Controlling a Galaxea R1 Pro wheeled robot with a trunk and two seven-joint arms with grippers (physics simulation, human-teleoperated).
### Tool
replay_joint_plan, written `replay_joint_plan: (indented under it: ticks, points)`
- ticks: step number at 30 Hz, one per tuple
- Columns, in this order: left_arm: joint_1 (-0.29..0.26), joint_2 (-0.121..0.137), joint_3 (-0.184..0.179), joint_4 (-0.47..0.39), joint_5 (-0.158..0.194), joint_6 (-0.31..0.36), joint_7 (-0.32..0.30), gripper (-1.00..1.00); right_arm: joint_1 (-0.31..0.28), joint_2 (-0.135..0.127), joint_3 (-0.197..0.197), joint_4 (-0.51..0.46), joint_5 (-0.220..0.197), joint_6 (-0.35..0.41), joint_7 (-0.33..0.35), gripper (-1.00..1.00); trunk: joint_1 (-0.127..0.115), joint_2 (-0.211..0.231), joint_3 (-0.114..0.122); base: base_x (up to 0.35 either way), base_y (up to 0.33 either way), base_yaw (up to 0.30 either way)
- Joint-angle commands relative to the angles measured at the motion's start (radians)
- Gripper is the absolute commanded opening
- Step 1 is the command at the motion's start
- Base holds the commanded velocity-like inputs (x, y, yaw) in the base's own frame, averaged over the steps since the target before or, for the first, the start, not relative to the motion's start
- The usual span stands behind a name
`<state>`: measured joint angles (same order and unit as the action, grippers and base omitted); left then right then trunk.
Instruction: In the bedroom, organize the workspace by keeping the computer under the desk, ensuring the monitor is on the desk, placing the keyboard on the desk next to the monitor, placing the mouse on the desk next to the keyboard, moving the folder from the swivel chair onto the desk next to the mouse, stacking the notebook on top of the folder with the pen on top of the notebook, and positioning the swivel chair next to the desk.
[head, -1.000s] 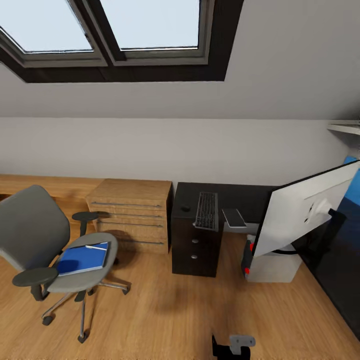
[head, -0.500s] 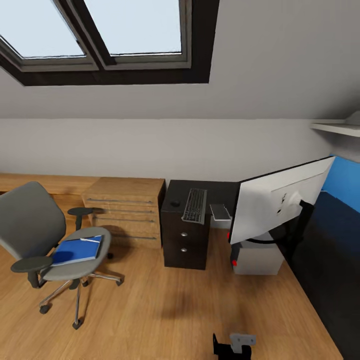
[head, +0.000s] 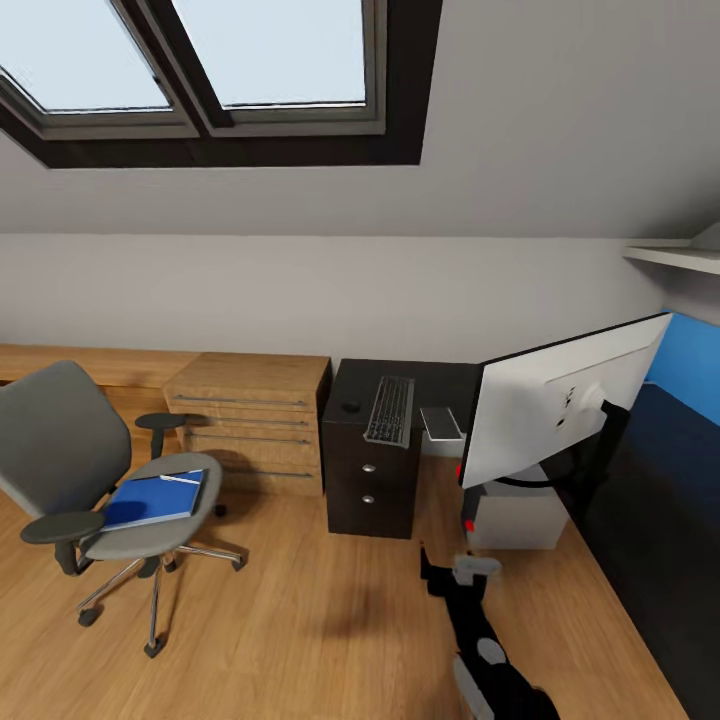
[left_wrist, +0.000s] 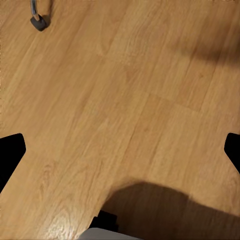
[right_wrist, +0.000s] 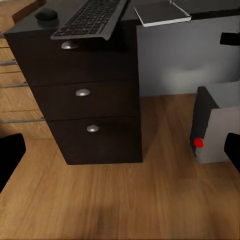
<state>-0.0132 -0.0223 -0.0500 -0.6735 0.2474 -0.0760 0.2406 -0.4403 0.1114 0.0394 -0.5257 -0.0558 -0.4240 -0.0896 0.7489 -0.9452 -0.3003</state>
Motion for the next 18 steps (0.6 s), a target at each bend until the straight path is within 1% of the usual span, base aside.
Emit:
replay_joint_plan:
  ticks: [1, 2, 3, 6, 7, 8, 10, 12, 13, 15, 18]
  points:
    - [-0.001, 0.001, -0.005, 0.000, 0.010, -0.005, 0.006, 1.00, 0.001, 0.000, 0.004, -0.043, -0.006, 0.044, -0.005, 1.00, 0.000, -0.001, -0.001, 0.000, 0.000, 0.000]
    - [-0.001, 0.002, -0.005, 0.000, 0.010, -0.006, 0.006, 1.00, 0.006, 0.000, 0.004, -0.136, -0.006, 0.153, -0.005, 1.00, 0.000, -0.001, -0.001, 0.000, 0.000, 0.000]
    - [-0.001, 0.002, -0.005, 0.000, 0.010, -0.006, 0.006, 1.00, 0.020, -0.001, 0.003, -0.256, -0.005, 0.292, -0.007, 1.00, 0.000, -0.001, -0.001, 0.000, 0.000, 0.000]
    - [-0.001, 0.004, -0.005, 0.000, 0.010, -0.006, 0.006, 1.00, 0.045, -0.002, 0.002, -0.440, -0.004, 0.496, -0.013, 1.00, 0.000, -0.001, -0.001, 0.000, 0.000, 0.000]
    - [-0.001, 0.004, -0.005, 0.000, 0.010, -0.007, 0.006, 1.00, 0.065, -0.002, 0.002, -0.572, -0.003, 0.633, -0.020, 1.00, 0.000, -0.001, -0.001, 0.000, 0.000, 0.000]
    - [-0.001, 0.005, -0.005, 0.000, 0.010, -0.007, 0.006, 1.00, 0.075, -0.002, 0.001, -0.637, -0.003, 0.699, -0.024, 1.00, 0.000, -0.001, -0.001, 0.000, 0.000, 0.000]
    - [-0.001, 0.005, -0.005, 0.000, 0.010, -0.007, 0.006, 1.00, 0.097, -0.002, 0.001, -0.757, -0.003, 0.813, -0.033, 1.00, 0.000, -0.001, -0.001, 0.000, 0.000, 0.000]
    - [-0.001, 0.005, -0.005, 0.000, 0.010, -0.007, 0.006, 1.00, 0.116, -0.001, 0.000, -0.849, -0.004, 0.898, -0.045, 1.00, 0.000, -0.001, -0.001, 0.000, 0.000, 0.000]
    - [-0.001, 0.005, -0.005, 0.000, 0.010, -0.007, 0.006, 1.00, 0.131, 0.000, -0.005, -0.915, -0.005, 0.959, -0.058, 1.00, 0.000, -0.001, -0.001, 0.000, 0.000, 0.000]
    - [-0.001, 0.005, -0.005, 0.000, 0.010, -0.007, 0.006, 1.00, 0.141, 0.000, -0.012, -0.958, -0.008, 1.006, -0.068, 1.00, 0.000, -0.001, -0.001, 0.000, 0.000, 0.000]
    - [-0.001, 0.004, -0.005, 0.000, 0.010, -0.007, 0.006, 1.00, 0.160, 0.000, -0.021, -0.995, -0.016, 1.073, -0.082, 1.00, 0.000, -0.001, -0.001, 0.000, 0.000, 0.000]
